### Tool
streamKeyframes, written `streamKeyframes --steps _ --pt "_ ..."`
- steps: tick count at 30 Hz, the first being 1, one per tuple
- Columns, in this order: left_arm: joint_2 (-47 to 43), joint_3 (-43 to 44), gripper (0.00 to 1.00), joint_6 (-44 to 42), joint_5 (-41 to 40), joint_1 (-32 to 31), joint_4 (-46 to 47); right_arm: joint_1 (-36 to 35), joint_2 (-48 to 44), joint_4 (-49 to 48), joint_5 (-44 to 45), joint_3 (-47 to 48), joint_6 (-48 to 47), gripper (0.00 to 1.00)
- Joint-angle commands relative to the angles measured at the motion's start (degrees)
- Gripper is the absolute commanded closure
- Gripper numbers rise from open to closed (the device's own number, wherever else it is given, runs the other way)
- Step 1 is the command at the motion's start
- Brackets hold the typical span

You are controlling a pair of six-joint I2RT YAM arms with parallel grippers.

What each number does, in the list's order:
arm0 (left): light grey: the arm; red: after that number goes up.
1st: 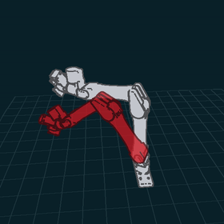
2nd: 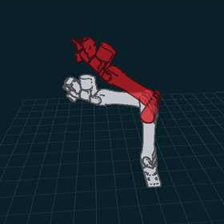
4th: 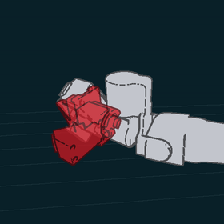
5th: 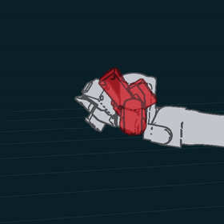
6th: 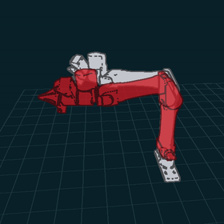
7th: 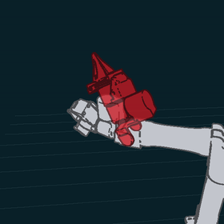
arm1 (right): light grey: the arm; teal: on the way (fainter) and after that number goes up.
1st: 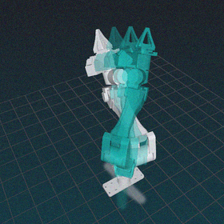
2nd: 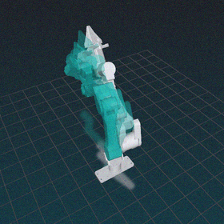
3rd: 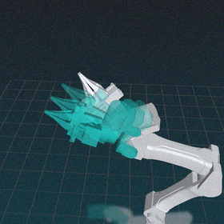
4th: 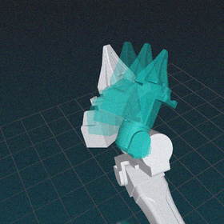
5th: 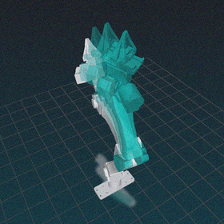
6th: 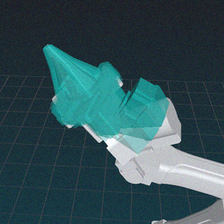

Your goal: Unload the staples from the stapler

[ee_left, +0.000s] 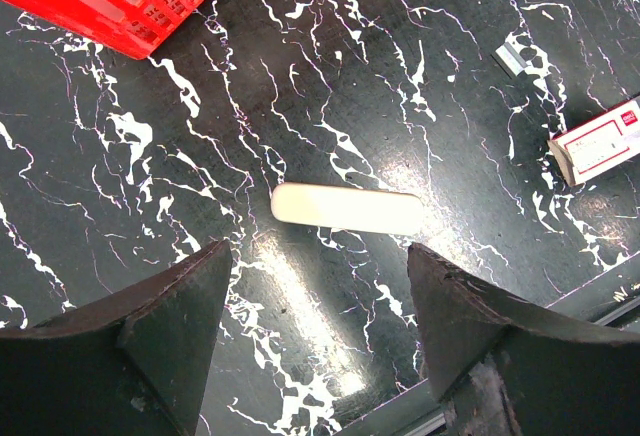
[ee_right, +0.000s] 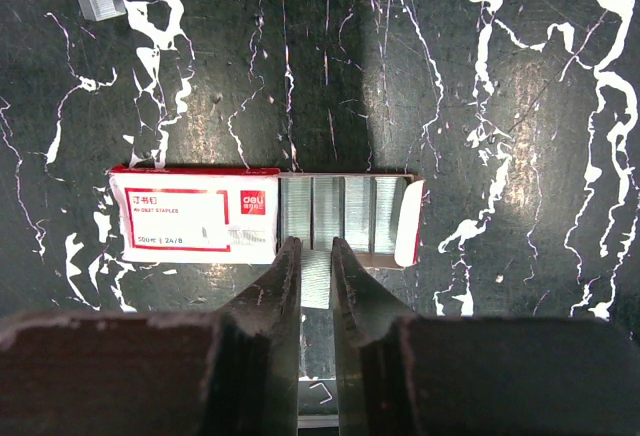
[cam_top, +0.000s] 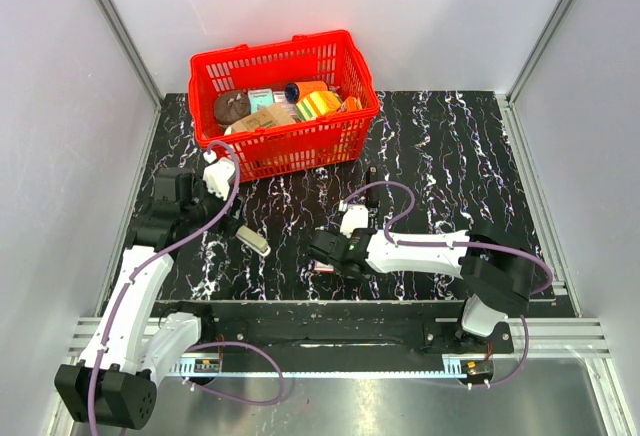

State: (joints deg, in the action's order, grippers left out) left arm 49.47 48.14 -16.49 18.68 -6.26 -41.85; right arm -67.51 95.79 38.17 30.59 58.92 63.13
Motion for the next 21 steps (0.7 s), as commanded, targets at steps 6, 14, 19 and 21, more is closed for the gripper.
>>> streamKeyframes --steps 6,14,19,21 --pt "-1.31 -0.24 0.24 0.32 1.18 0.37 2.47 -0.26 0.98 0.06 2.11 2.70 -0.55 0.74" --pt "-1.48 -0.41 0.24 0.32 1.27 0.29 2.30 -0.26 1.42 0.06 1.76 3.05 -1.00 0.73" --pt "-1.57 -0.59 0.24 0.41 1.19 0.29 2.38 -0.26 1.16 -0.03 1.93 2.96 -1.08 0.73" --pt "-1.66 -0.68 0.24 0.41 1.19 0.29 2.30 -0.26 0.63 -0.03 2.02 2.52 -0.82 0.73"
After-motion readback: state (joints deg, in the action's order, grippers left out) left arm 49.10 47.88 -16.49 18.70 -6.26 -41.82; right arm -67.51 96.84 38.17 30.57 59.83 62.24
